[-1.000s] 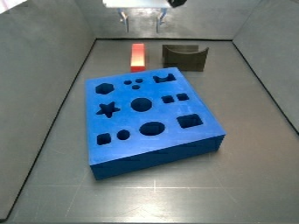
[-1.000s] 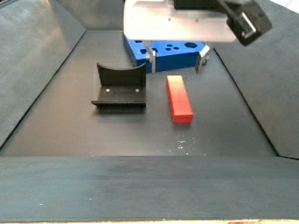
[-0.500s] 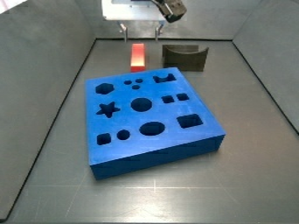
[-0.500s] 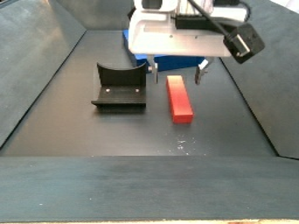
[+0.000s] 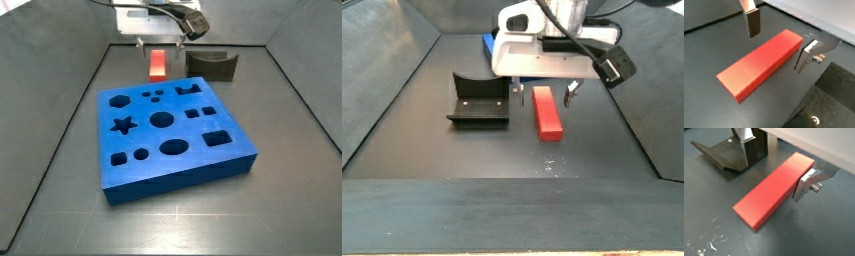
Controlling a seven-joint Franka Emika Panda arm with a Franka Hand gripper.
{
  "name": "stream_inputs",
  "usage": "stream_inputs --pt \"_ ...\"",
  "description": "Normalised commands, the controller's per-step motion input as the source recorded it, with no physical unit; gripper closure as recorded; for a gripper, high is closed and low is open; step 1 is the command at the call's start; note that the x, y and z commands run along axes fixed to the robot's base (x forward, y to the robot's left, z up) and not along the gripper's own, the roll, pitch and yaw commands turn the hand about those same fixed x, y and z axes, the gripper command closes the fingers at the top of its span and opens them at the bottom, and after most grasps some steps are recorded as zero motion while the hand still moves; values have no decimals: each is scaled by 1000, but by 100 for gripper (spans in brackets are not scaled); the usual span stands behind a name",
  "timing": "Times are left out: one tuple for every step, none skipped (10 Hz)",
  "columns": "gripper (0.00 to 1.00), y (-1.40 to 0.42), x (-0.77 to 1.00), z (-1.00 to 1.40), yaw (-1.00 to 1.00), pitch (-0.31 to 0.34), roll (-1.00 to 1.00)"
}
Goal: Pick up the rectangle object. Move up. Place the rectangle object on the fixture. Regrasp the rectangle object. Move to above the board. Insert the rectangle object.
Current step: Pick up the rectangle object.
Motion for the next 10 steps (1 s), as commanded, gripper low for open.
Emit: stream_inputs --pt "0 0 0 -1000 0 -6 -29" --pt "0 0 0 -1000 0 -6 -26" --pt "0 0 0 -1000 0 -9 -23" --pt "0 0 0 -1000 0 -9 -17" --pt "0 0 0 -1000 0 -26 -49" --pt "0 20 0 0 0 0 -189" --pt "100 0 0 0 0 0 0" --pt "100 0 0 0 0 0 0" --pt "100 0 0 0 0 0 0" --pt "100 0 0 0 0 0 0"
